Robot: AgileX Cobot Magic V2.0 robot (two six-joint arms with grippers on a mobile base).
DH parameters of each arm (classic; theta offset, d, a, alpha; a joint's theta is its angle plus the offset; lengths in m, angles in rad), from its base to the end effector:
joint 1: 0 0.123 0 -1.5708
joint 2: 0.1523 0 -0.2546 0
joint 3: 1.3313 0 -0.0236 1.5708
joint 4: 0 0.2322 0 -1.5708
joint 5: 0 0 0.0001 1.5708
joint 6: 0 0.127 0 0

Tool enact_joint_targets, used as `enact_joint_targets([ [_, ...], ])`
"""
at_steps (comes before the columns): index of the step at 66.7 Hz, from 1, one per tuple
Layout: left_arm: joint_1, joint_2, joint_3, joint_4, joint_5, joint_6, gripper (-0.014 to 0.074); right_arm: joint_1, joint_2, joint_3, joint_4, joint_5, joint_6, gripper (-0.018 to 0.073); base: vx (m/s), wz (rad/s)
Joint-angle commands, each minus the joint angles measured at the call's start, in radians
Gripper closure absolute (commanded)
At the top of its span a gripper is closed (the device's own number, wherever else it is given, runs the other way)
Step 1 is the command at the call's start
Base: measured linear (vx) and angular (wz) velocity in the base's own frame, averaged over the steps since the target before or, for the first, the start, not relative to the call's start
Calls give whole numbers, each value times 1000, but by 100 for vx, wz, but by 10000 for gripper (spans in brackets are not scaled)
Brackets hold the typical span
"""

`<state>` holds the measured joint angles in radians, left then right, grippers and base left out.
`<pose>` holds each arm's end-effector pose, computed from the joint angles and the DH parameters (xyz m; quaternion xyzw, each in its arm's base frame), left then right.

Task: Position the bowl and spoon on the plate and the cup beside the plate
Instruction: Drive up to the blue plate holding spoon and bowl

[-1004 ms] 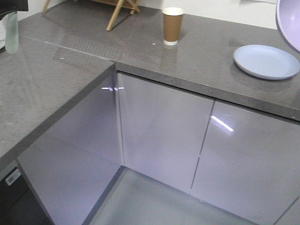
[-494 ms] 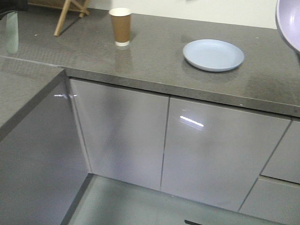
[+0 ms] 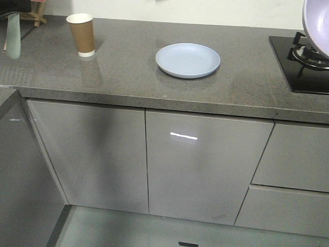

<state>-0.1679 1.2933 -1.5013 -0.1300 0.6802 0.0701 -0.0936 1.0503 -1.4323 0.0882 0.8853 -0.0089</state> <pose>0.2950 -0.0605 0.4186 0.0793 0.8240 -0.0893 0.5539 0.2206 -0.0120 0.4355 0.0402 0.8361 0.0158 0.5468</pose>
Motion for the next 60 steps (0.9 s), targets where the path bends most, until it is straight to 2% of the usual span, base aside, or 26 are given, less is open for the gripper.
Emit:
enact_joint_targets([
  [1, -6, -24, -27, -16, -70, -1, 603, -3, -10, -23, 3, -78, -6, 570, 5, -20],
  [60, -6, -24, -27, -16, -70, -1, 603, -3, -10, -23, 3, -78, -6, 570, 2, -8],
])
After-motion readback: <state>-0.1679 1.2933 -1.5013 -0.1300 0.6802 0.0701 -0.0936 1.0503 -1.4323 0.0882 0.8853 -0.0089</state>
